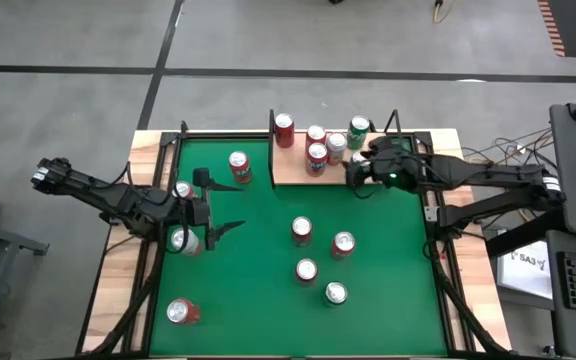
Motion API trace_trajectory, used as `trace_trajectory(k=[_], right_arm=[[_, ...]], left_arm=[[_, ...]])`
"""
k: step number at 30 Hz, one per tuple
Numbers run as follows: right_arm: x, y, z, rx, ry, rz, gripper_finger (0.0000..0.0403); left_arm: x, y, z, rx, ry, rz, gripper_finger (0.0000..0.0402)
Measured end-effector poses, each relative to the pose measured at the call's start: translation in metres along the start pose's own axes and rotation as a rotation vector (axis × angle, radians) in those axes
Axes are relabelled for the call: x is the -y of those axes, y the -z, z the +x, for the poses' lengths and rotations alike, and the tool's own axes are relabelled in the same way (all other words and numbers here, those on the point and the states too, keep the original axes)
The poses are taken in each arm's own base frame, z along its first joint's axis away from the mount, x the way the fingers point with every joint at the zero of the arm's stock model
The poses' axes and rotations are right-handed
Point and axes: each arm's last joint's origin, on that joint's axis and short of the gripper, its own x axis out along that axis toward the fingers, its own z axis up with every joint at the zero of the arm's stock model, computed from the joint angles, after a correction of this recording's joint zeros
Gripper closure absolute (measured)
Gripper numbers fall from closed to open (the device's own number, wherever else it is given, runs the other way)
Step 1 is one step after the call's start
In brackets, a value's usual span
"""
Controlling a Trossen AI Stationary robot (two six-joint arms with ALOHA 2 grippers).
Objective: Place canned beverage on shelf
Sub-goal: Put the green soda can on the shelf aligned with the other green soda can
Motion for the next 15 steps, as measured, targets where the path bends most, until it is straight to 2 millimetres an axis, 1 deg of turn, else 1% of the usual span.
trace_trajectory(k=[2,9,13,15], right_arm=[[-0.007,-0.003,0.005,-0.077,0.041,-0.020,0.0078],[-0.022,-0.002,0.024,-0.385,0.325,-0.091,0.0078],[-0.030,0.002,0.035,-0.538,0.372,-0.083,0.0084],[-0.034,0.005,0.041,-0.575,0.365,-0.083,0.0107]], left_arm=[[0.000,0.000,0.000,-0.005,-0.009,0.014,0.0056],[-0.003,0.002,0.000,-0.048,-0.103,0.012,0.0065],[-0.002,0.003,0.000,-0.057,-0.100,0.016,0.0068],[-0.002,0.003,0.000,-0.060,-0.101,0.017,0.0068]])
